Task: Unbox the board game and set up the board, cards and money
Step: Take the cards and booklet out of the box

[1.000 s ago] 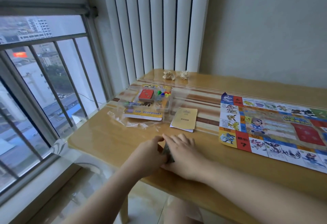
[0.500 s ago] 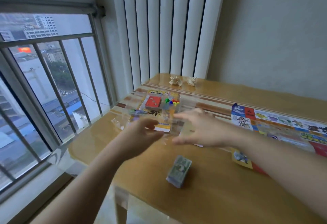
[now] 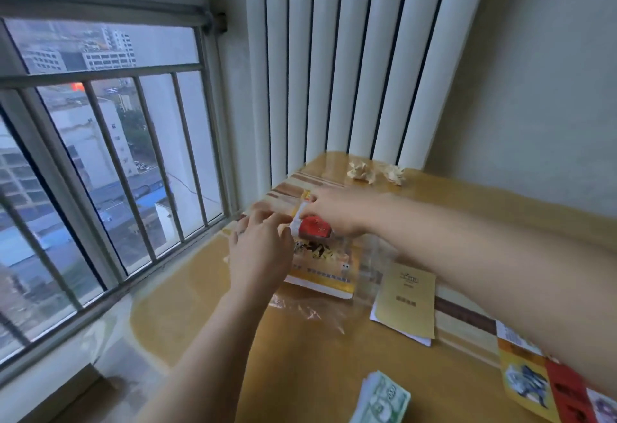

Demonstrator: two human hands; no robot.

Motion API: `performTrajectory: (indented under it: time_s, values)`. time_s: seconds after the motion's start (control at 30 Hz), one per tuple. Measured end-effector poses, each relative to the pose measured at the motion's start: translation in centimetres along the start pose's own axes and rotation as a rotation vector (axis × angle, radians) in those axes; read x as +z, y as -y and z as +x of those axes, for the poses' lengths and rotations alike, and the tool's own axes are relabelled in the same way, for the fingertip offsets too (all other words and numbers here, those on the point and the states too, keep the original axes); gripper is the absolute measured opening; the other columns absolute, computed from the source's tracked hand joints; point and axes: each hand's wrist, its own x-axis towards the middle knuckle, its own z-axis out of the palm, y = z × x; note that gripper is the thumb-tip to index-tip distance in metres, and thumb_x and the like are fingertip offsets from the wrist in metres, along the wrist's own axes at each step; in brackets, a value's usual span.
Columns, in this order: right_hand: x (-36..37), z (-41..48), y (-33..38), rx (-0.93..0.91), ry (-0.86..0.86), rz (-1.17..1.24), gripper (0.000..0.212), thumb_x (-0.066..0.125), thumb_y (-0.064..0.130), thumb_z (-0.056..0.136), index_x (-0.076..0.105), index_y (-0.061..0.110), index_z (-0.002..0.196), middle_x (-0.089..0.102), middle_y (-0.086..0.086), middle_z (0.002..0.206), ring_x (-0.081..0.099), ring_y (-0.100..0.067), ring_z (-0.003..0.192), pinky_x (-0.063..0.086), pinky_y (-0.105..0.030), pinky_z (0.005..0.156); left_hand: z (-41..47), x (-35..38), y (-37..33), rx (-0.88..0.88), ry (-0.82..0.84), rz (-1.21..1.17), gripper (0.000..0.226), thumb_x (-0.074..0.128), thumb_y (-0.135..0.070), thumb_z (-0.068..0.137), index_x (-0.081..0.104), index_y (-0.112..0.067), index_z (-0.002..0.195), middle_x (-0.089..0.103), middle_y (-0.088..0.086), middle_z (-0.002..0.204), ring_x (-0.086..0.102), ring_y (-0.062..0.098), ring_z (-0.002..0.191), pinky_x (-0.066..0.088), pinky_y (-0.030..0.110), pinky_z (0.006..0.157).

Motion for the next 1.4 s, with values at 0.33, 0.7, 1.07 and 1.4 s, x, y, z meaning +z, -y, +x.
performTrajectory:
  time_s: [0.33,0.7,1.07,1.4]
  values:
    - [-0.2,3.5,-1.0,-0.1,0.154,-0.193,0.055,0.06,0.012,0.087,0.045,0.031,0.136,0.042,-0.003,0.123,0.051,-0.02,0.088,0.041,-0.029,0.065,-1.1,2.4,1.5,-0.008,-0.305,-0.097,0.025,0.046,-0.031,0.081,0.07,-0.024,0.085,0.067,-0.004,0.093,0.059,0.023,0.097,0.036,0.043,0.101]
    - [-0.6,4.5,-1.4,-0.134,0.236,-0.252,0.058,0.067,0.01,0.083,0.043,0.028,0.133,0.034,-0.003,0.128,0.05,-0.02,0.098,0.049,-0.029,0.074,-1.0,3.1,2.0,0.011,-0.377,-0.096,0.028,0.043,-0.036,0.085,0.06,-0.019,0.07,0.063,-0.005,0.077,0.058,0.022,0.084,0.034,0.045,0.105]
    - [-0.1,4.1,-1.4,-0.112,0.169,-0.321,0.045,0.067,0.012,0.08,0.035,0.024,0.11,0.025,-0.007,0.13,0.052,-0.023,0.082,0.043,-0.034,0.061,-1.0,3.3,2.0,0.04,-0.426,-0.086,0.032,0.04,-0.037,0.083,0.057,-0.018,0.065,0.062,-0.006,0.073,0.059,0.021,0.081,0.033,0.044,0.105]
    - [-1.6,1.5,-3.2,-0.162,-0.024,-0.225,0.022,0.054,0.006,0.087,0.041,0.024,0.087,0.047,0.006,0.075,0.047,-0.016,0.07,0.041,-0.033,0.061,-1.1,3.3,2.0,0.054,-0.395,-0.036,0.035,0.035,-0.037,0.087,0.062,-0.018,0.077,0.066,-0.003,0.086,0.062,0.024,0.09,0.015,0.042,0.113]
